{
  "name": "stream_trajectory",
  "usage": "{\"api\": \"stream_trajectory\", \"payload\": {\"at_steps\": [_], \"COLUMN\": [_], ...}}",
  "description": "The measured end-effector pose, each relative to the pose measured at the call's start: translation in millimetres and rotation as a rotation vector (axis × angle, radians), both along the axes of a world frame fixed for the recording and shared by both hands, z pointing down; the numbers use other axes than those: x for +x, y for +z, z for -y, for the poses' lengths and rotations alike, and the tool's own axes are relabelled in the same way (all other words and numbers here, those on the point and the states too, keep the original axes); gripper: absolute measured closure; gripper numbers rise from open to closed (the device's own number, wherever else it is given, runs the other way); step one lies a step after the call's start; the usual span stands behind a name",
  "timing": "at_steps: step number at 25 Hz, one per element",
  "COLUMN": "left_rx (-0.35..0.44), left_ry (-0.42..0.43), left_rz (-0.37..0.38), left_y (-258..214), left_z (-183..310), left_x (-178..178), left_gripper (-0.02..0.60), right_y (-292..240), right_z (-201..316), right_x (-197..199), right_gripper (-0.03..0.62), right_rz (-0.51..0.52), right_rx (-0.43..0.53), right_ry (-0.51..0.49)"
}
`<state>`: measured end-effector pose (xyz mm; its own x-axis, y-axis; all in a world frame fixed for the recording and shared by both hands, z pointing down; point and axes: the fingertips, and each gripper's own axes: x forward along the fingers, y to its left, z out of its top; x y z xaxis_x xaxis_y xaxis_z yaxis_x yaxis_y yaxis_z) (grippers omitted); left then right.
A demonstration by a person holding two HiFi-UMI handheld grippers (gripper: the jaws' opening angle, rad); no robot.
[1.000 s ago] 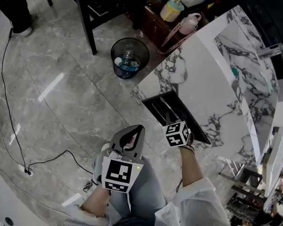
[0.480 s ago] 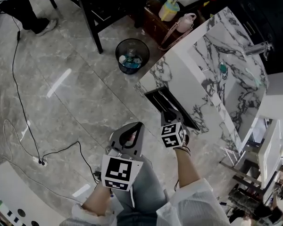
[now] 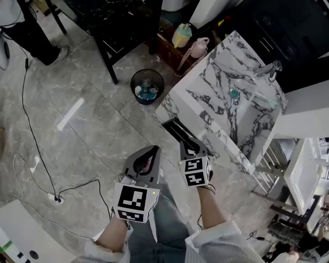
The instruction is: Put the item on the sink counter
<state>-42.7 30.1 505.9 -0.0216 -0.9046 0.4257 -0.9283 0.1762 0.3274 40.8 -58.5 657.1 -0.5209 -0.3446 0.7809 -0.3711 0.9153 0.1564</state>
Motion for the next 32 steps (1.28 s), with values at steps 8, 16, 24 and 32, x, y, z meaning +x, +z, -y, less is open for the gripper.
{"api": "stream_trajectory", "payload": {"at_steps": [8,16,24,32], "left_rx": [0.093,0.212,0.321,0.407], "left_ry": [0.018,0.094,0.218,0.327], "left_rz": [0.029,0.038,0.067,0.085], "left_y": [-75.5,-161.5,-225.6,-260.5], "left_z": [30.7,49.1,54.8,43.4], "left_x": [3.7,35.4,90.6,149.0], "left_gripper": [0.566,0.566,0.566,0.566], "right_y": [-126.0,-272.0,-381.3,-421.8], "right_z": [16.0,25.2,8.4,-24.9], "right_x": [-20.7,6.7,52.8,96.7], "right_gripper": [0.534,0.534,0.536,0.574], "right_rz": [0.235,0.552,0.792,0.856], "right_rx": [0.017,-0.019,0.044,0.123], "right_ry": [0.05,0.085,0.079,0.063]}}
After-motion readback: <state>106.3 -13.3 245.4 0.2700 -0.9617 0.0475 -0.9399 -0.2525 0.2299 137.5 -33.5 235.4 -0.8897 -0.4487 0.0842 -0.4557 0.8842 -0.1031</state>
